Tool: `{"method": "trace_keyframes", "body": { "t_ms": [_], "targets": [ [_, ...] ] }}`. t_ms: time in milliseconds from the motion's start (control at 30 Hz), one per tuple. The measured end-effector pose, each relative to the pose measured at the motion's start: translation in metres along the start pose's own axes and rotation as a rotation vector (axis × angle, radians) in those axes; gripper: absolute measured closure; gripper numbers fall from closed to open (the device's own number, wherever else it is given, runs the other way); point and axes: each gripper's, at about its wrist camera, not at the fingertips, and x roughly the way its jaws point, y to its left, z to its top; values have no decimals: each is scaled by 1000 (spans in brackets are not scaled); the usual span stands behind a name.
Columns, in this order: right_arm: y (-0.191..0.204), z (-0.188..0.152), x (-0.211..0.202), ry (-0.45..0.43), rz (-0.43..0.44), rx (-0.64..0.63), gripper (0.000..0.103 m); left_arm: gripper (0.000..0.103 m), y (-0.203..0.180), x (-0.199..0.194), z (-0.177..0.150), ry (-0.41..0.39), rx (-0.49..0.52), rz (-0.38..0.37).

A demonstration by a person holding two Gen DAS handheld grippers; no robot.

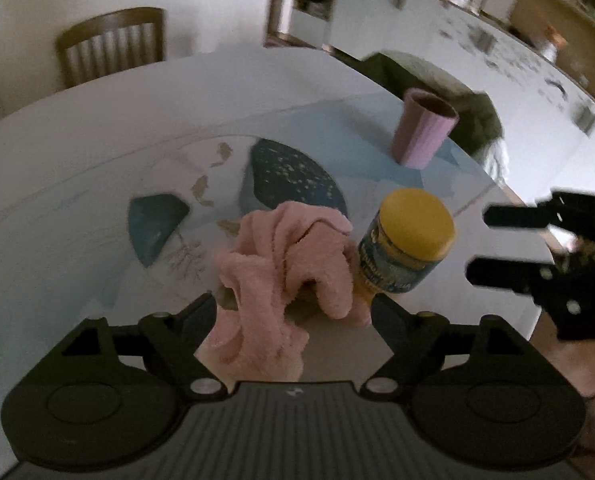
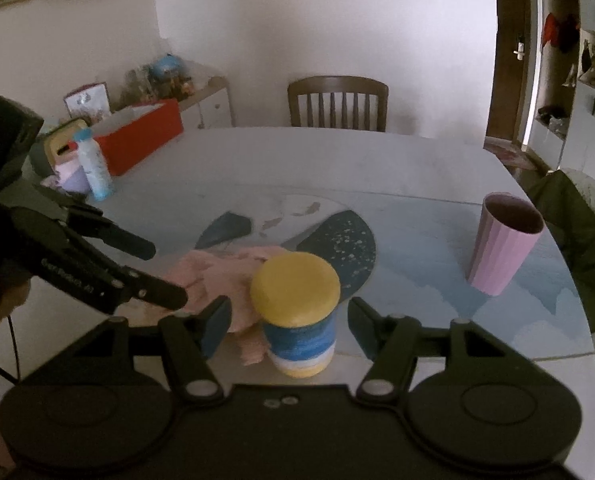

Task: Clean container
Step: 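Set the jar on the table with the right tool while the left tool drops the towel beside it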

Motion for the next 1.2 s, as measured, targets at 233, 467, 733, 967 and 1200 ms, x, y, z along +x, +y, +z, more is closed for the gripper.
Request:
{"method": "trace_keyframes", "body": {
  "t_ms": [233,467,733,967,1200],
  "targets": [
    [-4,-11,-30,-12,60,5,39,0,-33,-19,-19,-64,-71,90],
    [-2,-27,-57,-27,85,-1,39,0,-62,-35,-34,-127,-112,167],
    [-5,-41,-75,-65,50,24,39,0,-94,-56,-49,-204,-124,202],
    [-7,-49,-82,-72,43,41,39,0,-107,-65,-61,-211,-131,223],
    [-8,-51,-85,-85,35,50,39,0,-110,-69,-63,-212,-125,239]
  ]
}}
